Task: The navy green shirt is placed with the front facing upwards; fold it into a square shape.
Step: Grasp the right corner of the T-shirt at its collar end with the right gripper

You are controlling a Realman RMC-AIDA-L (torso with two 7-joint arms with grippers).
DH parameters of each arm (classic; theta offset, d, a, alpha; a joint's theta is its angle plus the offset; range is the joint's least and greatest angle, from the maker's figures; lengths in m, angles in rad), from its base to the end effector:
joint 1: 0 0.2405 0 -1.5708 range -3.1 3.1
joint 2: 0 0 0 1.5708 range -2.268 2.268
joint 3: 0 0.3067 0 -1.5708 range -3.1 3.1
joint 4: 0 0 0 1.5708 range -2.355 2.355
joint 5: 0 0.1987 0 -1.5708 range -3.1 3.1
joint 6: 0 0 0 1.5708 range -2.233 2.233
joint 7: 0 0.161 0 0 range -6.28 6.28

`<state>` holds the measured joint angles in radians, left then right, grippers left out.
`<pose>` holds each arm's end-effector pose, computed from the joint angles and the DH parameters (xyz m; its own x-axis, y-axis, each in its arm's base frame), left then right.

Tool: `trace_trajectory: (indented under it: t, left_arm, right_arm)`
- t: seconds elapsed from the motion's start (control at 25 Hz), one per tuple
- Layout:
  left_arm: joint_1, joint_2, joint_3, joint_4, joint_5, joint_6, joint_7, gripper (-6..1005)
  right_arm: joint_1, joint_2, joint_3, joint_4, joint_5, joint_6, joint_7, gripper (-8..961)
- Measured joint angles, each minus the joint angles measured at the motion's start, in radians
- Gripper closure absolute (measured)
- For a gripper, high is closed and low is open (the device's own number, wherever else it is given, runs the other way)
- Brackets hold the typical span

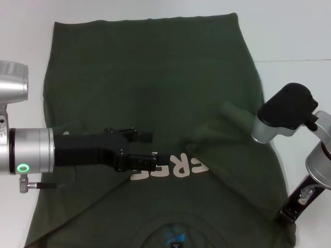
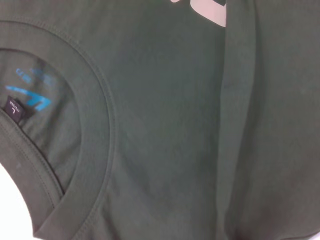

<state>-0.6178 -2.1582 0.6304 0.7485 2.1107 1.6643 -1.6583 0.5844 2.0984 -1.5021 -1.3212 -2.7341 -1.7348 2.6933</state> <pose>-0.2380 0.3521 -0.0591 0.7145 0.5001 0.4894 0.5379 -0.8398 0.0728 0.2564 0.3316 -0.0530 0.5298 -0.7284 0.4343 -0.5743 -0.6850 -0.4483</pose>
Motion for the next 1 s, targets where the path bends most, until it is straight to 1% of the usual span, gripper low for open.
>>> trace_trajectory:
  t: [0.28,0.48,0.6,0.76,0.84,0.88,1.0]
  left_arm:
    - [0.000,0.000,0.000,0.000,0.000,0.000,0.000,47]
    - [0.000,0.000,0.000,0.000,0.000,0.000,0.000,47]
    - [0.000,0.000,0.000,-0.001,-0.005,0.000,0.000,47]
    - [0.001,-0.001,0.000,-0.003,-0.018,0.000,-0.003,47]
    - [0.005,-0.001,0.000,-0.003,-0.019,0.001,-0.005,47]
    - [0.010,-0.002,0.000,-0.003,-0.024,0.001,-0.007,47]
    - [0.019,-0.002,0.000,-0.003,-0.038,0.005,-0.009,48]
  right_arm:
    - [-0.009,0.000,0.000,0.000,0.000,0.001,-0.001,695]
    - [-0.017,0.000,0.002,-0.004,-0.001,0.001,-0.006,916]
    - [-0.024,-0.002,0.005,-0.014,0.000,-0.004,-0.011,919]
    - [-0.055,-0.006,0.017,-0.056,-0.001,-0.015,-0.020,923]
    - [-0.075,-0.007,0.044,-0.073,-0.001,-0.020,-0.031,923]
    - [-0.096,-0.008,0.077,-0.081,-0.001,-0.023,-0.045,923]
    - [-0.116,-0.008,0.100,-0.084,0.000,-0.022,-0.056,922]
